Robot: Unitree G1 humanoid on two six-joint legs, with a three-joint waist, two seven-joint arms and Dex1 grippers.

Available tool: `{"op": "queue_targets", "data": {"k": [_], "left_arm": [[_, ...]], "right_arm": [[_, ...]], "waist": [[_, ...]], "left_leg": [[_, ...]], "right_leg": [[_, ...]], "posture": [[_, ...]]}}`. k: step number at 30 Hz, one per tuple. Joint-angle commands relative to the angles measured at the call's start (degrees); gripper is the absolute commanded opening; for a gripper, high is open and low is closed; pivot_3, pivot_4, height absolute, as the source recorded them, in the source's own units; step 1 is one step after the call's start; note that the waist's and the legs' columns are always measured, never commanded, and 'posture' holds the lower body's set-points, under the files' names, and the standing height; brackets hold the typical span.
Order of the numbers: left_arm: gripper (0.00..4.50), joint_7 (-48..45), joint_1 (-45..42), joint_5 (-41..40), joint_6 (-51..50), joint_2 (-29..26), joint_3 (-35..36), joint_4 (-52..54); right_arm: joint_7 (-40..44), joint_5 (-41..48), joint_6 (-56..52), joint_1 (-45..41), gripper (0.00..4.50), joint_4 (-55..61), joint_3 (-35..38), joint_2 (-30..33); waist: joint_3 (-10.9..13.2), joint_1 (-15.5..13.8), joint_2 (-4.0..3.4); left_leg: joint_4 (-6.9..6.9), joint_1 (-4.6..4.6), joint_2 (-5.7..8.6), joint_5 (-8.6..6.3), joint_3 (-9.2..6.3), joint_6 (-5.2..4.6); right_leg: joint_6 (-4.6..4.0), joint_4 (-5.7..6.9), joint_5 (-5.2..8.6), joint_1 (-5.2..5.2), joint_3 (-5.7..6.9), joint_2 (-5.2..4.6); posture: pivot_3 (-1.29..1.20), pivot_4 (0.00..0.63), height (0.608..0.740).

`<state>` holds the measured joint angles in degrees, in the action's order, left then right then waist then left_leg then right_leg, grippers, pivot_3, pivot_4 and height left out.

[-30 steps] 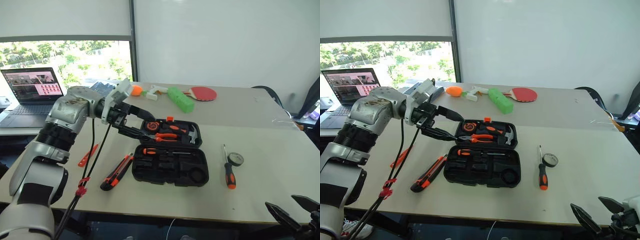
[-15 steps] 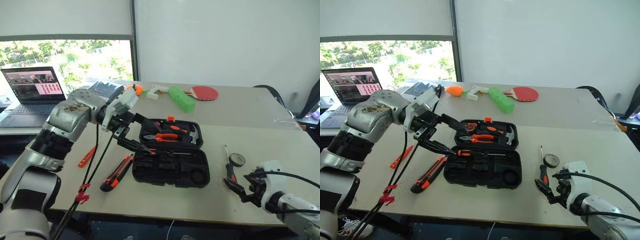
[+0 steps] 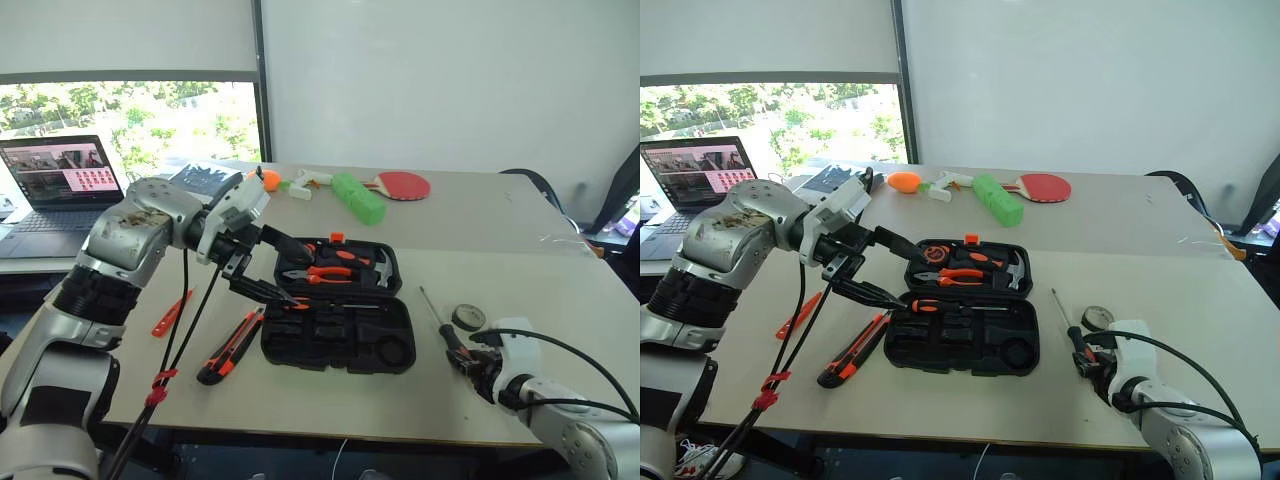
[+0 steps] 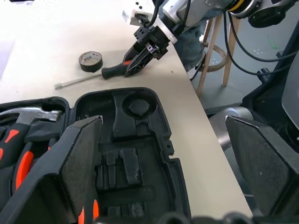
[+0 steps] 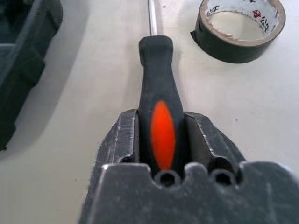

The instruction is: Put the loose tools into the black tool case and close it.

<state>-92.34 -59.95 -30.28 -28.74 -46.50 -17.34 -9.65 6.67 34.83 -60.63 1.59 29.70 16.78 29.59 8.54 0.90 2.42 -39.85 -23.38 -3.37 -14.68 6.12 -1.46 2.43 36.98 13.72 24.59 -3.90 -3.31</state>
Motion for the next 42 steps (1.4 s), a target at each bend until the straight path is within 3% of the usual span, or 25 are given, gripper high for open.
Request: {"op": "queue_targets", "data": {"k": [1, 4, 7, 11, 13, 18, 22, 26, 37, 39, 42], "left_arm": [[4.50, 0.19, 0.23, 0.77, 0.13, 0.30, 2.82, 1.69], [4.50, 1.85, 0.92, 1.51, 2.04, 1.41, 4.86, 1.29], [4.50, 4.16, 1.19, 1.37, 3.77, 2.94, 7.89, -0.09], [4.50, 4.03, 2.04, 2.08, 4.63, 1.54, 10.19, -1.05], [4.50, 2.86, 2.73, 2.30, 4.00, 0.43, 10.20, -0.49], [4.50, 0.61, 6.93, 1.30, -0.69, -4.59, 10.62, 4.43], [4.50, 0.91, 10.27, 1.21, -2.86, -7.94, 11.92, 8.38], [4.50, 2.63, 12.29, 0.50, -4.76, -9.40, 13.36, 11.46], [4.50, 4.90, 14.27, -0.40, -6.63, -9.82, 15.02, 14.89], [4.50, 5.13, 14.06, -0.28, -6.52, -9.52, 14.83, 14.80], [4.50, 5.27, 13.70, -0.32, -6.50, -9.29, 14.61, 14.70]], "right_arm": [[-1.52, 2.54, -2.72, -3.28, 1.03, 3.75, 6.14, -0.31], [0.34, 6.18, -4.68, -8.02, 1.03, 4.85, 8.99, 1.24], [7.77, 7.82, -4.08, -12.15, 1.03, 5.51, 6.80, 8.25], [28.94, 2.87, 6.81, -19.92, 1.03, 0.72, -6.23, 23.64], [35.59, -1.79, 13.19, -23.53, 1.03, -4.13, -12.75, 27.00], [50.65, -13.01, 29.02, -36.30, 1.03, -20.63, -28.26, 24.30], [58.04, -20.51, 39.21, -40.53, 1.03, -30.60, -35.12, 21.32], [61.75, -23.66, 43.80, -42.40, 1.03, -35.83, -36.56, 19.10], [62.22, -29.41, 46.44, -44.11, 1.03, -43.08, -36.72, 13.59], [61.95, -29.66, 45.44, -44.50, 2.05, -43.32, -36.24, 12.65], [61.95, -29.41, 44.52, -44.33, 2.97, -42.43, -35.45, 11.91]], "waist": [[0.00, -0.08, -0.01], [0.01, -0.08, -0.02], [0.05, -0.08, -0.08], [0.07, 0.22, -0.11], [0.07, 0.28, -0.11], [0.09, 0.39, -0.09], [0.10, -0.09, -0.07], [0.12, -0.56, -0.08], [0.12, -0.17, -0.09], [0.12, -0.12, -0.09], [0.12, -0.15, -0.09]], "left_leg": [[0.00, -0.01, 0.00, 0.00, 0.00, 0.00], [0.00, -0.02, 0.00, 0.00, 0.00, 0.00], [0.00, -0.01, 0.01, 0.00, 0.00, 0.00], [0.07, 0.01, 0.01, 0.00, 0.00, -0.01], [0.09, 0.06, -0.02, -0.01, 0.00, -0.02], [0.05, -0.02, -0.01, -0.01, 0.05, -0.02], [0.00, -0.39, -0.01, -0.01, 0.06, -0.02], [-0.03, -0.53, 0.00, 0.00, 0.07, 0.00], [-0.05, -0.45, -0.02, 0.07, 0.09, 0.12], [-0.05, -0.44, -0.03, 0.08, 0.09, 0.14], [-0.04, -0.44, -0.03, 0.09, 0.09, 0.14]], "right_leg": [[0.00, 0.00, 0.00, 0.00, 0.00, 0.00], [0.00, -0.01, 0.00, 0.00, 0.00, -0.01], [0.02, 0.00, -0.01, 0.01, -0.02, -0.01], [0.01, -0.07, -0.01, 0.01, -0.03, 0.01], [-0.01, -0.09, 0.00, 0.00, -0.02, 0.05], [0.00, -0.10, 0.00, 0.05, -0.03, 0.03], [0.00, 0.02, 0.00, 0.46, -0.01, 0.02], [-0.01, 0.05, -0.01, 0.59, 0.01, -0.01], [-0.05, 0.18, -0.03, 0.58, 0.02, 0.01], [-0.06, 0.19, -0.04, 0.58, 0.02, 0.02], [-0.06, 0.19, -0.04, 0.58, 0.02, 0.02]], "posture": [[0.00, 0.150, 0.736], [0.00, 0.150, 0.736], [0.00, 0.150, 0.736], [0.00, 0.150, 0.736], [0.00, 0.150, 0.736], [0.00, 0.150, 0.736], [0.00, 0.150, 0.736], [0.00, 0.150, 0.736], [0.00, 0.150, 0.736], [0.00, 0.150, 0.736], [0.00, 0.150, 0.736]]}}
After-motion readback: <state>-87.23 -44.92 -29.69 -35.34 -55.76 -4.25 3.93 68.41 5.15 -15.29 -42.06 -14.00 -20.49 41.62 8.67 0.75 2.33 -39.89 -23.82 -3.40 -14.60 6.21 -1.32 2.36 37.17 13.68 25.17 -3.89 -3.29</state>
